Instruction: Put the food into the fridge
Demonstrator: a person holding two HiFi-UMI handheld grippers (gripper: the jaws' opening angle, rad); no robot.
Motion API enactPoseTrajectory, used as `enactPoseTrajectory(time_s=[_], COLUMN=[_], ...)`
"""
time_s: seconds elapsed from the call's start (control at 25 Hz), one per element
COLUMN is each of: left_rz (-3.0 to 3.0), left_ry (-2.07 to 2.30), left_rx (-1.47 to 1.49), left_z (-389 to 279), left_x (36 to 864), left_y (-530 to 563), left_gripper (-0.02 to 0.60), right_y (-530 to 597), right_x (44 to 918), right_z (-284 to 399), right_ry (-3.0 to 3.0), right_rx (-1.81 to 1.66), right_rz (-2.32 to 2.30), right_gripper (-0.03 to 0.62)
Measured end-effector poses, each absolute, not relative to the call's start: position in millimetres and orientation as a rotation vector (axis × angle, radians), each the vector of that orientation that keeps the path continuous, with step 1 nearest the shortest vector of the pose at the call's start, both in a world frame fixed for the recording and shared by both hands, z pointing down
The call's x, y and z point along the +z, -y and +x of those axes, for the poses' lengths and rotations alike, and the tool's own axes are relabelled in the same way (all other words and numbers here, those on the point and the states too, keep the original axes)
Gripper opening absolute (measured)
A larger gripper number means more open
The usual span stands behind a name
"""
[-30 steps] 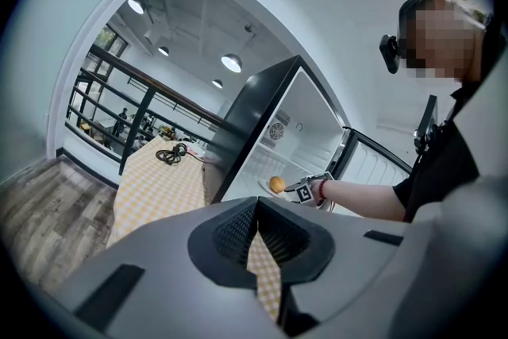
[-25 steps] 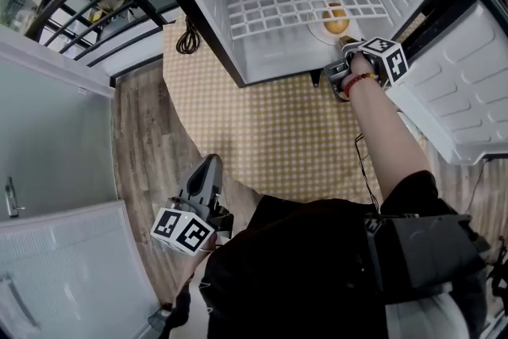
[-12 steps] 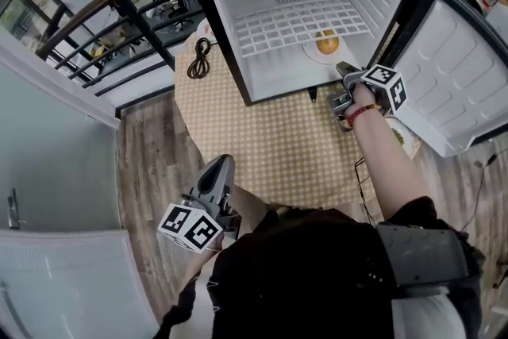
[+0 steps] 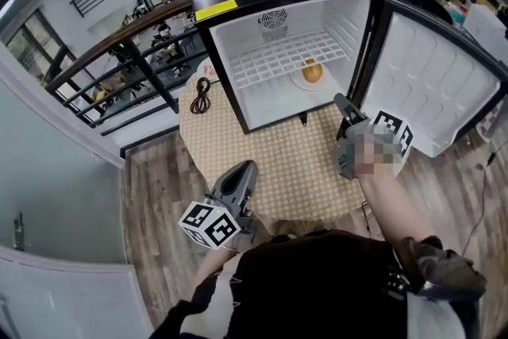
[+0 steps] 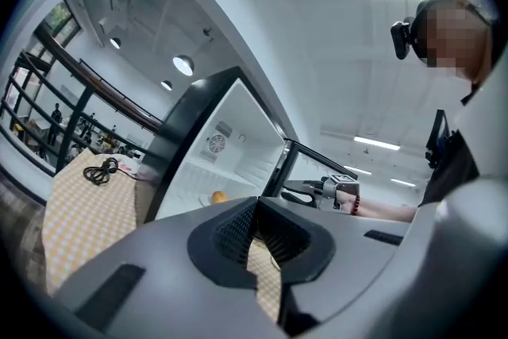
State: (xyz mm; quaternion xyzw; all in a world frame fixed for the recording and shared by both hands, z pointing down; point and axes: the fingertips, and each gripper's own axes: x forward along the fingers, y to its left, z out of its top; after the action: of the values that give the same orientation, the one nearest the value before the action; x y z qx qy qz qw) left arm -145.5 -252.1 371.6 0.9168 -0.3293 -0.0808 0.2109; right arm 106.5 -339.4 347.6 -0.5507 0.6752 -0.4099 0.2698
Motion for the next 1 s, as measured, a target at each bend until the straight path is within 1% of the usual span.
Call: enactPoseTrajectory(time_s=[0.16,0.28,0.4,0.6,1.0], left_rz=[2.603,2.614,2.616,2.593,2.579], left_ry=[0.855,0.808,0.772,0.797,0.876], left_rx=[-0.24,-0.234,-0.223,-0.238,-0.24], left_z=[-117,-94,-70,-45,16], left_x=[357,355,356,356,372], left_y=[242,226,203,167,64], left_gripper=[0.014,0.014,0.014,0.014,0.014], right_y=[300,265,231,186,87], right_x=[322,314,309,334,365], right_z=[110,107,110,124,186], right_ry=[-1.97,-2.117,-2.192,-2.294,-2.347], right_rx=[-0.857,-0.656,-0.546,-0.561,-0.612], right_rz=[-1.542,-1.598,-1.579,-1.617,-1.624], right_gripper=[0.049,0.032,0.026,0.026,0.024])
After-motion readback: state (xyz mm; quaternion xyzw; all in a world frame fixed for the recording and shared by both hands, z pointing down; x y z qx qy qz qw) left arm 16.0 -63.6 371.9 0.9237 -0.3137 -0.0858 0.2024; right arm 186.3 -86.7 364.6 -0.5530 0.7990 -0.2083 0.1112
